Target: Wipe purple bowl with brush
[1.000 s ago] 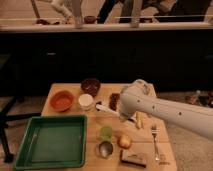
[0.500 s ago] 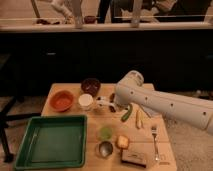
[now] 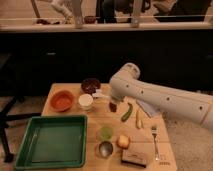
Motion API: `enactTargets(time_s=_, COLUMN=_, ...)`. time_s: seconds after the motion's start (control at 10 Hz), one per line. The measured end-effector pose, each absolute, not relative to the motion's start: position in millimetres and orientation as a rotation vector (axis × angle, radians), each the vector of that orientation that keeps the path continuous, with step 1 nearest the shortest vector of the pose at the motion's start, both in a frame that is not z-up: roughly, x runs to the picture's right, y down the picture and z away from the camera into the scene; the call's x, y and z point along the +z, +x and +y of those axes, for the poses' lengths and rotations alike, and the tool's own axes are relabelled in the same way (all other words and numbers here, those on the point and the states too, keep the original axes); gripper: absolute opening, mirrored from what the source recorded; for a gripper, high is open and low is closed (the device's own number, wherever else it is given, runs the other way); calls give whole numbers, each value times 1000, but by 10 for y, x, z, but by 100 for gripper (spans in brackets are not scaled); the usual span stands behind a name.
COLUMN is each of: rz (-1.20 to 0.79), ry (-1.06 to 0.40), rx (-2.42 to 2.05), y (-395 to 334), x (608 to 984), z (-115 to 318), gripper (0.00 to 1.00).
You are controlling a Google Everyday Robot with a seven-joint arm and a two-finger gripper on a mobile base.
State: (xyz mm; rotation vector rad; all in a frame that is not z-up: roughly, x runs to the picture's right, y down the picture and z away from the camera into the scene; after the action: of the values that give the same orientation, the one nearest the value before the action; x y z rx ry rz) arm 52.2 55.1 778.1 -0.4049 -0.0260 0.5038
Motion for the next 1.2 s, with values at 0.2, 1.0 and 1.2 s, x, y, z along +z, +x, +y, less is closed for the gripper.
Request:
enactTargets(time_s=0.2, rz=-26, ry=-404, rx=505, y=526, x=7780, z=548, gripper=0)
enactTargets(time_s=1.0, rz=-16, ry=-362, rx=532, y=587, x=7851, z=388, gripper=0)
enactTargets(time_s=1.2, rz=-17, ry=-342, rx=530, y=513, x=7965, z=199, gripper=0)
